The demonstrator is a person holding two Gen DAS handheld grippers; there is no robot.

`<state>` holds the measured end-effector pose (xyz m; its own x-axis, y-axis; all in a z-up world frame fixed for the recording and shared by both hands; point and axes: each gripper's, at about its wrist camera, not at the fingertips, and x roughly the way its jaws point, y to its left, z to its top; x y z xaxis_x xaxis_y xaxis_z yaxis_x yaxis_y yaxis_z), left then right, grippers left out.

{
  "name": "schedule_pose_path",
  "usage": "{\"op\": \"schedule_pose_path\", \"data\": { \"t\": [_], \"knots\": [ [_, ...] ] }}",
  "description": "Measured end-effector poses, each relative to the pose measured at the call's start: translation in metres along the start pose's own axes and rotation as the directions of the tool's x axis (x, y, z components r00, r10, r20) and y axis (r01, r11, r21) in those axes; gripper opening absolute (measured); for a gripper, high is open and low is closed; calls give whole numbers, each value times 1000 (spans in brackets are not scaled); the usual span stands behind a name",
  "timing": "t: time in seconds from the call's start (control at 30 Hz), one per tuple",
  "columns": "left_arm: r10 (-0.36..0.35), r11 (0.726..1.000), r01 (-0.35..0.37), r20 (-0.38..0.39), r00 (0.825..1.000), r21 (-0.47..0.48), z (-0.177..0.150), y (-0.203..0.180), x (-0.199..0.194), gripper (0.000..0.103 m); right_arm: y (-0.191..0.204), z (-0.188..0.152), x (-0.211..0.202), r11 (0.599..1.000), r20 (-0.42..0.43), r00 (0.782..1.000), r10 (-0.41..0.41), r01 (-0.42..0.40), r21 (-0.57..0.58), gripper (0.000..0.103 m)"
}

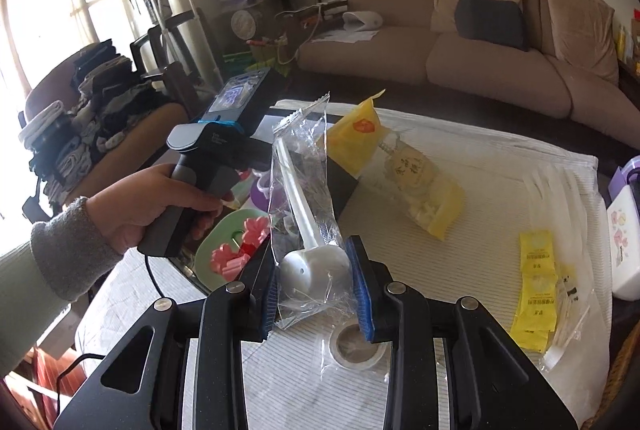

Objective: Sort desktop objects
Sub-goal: 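Set ring holder on purple plate with left tool while right tool lifts stick, then lower the bagged white stick into the box and open the right tool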

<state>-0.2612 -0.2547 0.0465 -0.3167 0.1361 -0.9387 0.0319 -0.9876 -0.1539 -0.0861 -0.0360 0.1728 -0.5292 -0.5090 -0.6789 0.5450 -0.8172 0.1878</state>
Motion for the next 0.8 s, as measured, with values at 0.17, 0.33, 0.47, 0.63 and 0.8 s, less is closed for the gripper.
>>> {"op": "schedule_pose_path", "data": {
  "t": [0.17,0.33,0.47,0.63,0.8],
  "knots": [
    [-26,999,28,52,998,-28,-2,8,-32,93,7,2,-8,1000,9,1000,-4,4,4,32],
    [-33,999,37,174,984,-21,-24,34,-103,94,26,8,-14,999,8,1000,5,-5,-39,32],
    [-1,1000,7,233,973,-26,-63,70,-153,99,52,19,1,997,-15,999,47,-48,-66,32],
    [72,994,-50,249,966,-94,-102,121,-186,99,97,32,51,987,-82,985,151,-154,-37,32],
    [148,986,-120,270,952,-117,-131,147,-201,99,153,44,118,981,-179,966,188,-195,-23,32]
  ]
}}
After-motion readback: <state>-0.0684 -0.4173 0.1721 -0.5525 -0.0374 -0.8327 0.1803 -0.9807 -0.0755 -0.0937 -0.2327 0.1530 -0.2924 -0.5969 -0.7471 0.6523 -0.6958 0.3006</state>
